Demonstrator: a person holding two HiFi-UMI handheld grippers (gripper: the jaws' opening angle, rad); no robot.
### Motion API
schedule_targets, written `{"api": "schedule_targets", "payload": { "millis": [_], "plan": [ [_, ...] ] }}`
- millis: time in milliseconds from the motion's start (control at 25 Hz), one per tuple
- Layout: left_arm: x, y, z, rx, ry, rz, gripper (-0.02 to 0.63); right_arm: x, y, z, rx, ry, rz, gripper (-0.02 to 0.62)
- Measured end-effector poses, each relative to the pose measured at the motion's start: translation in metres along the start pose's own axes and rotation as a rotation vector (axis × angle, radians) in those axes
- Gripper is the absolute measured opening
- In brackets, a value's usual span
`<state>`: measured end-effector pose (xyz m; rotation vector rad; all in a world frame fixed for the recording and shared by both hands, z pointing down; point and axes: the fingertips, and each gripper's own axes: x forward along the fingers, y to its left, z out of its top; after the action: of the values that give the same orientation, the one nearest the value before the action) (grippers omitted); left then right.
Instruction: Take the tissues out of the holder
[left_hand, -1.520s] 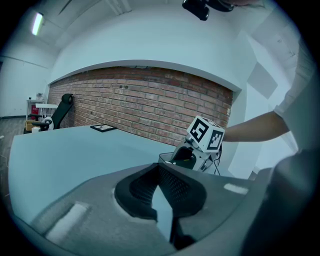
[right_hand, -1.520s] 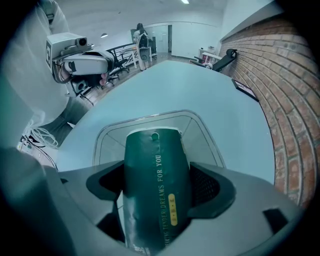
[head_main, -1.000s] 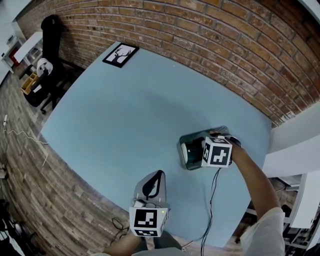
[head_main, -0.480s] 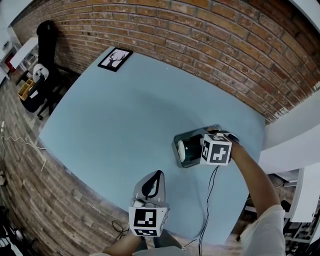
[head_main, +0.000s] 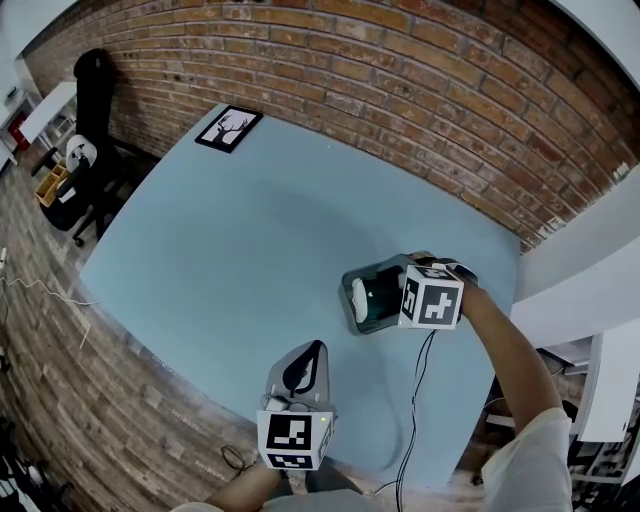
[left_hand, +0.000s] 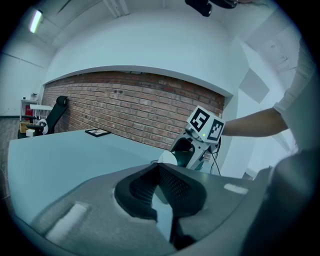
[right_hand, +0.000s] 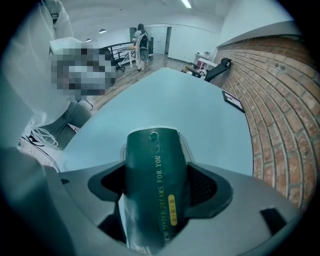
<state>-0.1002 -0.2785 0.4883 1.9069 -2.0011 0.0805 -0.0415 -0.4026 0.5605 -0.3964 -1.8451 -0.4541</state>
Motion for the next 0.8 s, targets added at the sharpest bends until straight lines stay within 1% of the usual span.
{"api": "schedule_targets", "payload": {
  "millis": [200, 800],
  "plan": [
    [-0.005, -0.004, 0.005, 0.007, -0.009, -0.011, 0.008, -0.016, 0.002, 0.006, -0.007, -0.003, -0.022, 0.368],
    [-0.022, -0.013, 0.015, 0.002, -0.038, -0.028, 0.008, -0.055, 0.022, 0.021, 0.018, 0.01, -0.05, 0.368]
  ]
}}
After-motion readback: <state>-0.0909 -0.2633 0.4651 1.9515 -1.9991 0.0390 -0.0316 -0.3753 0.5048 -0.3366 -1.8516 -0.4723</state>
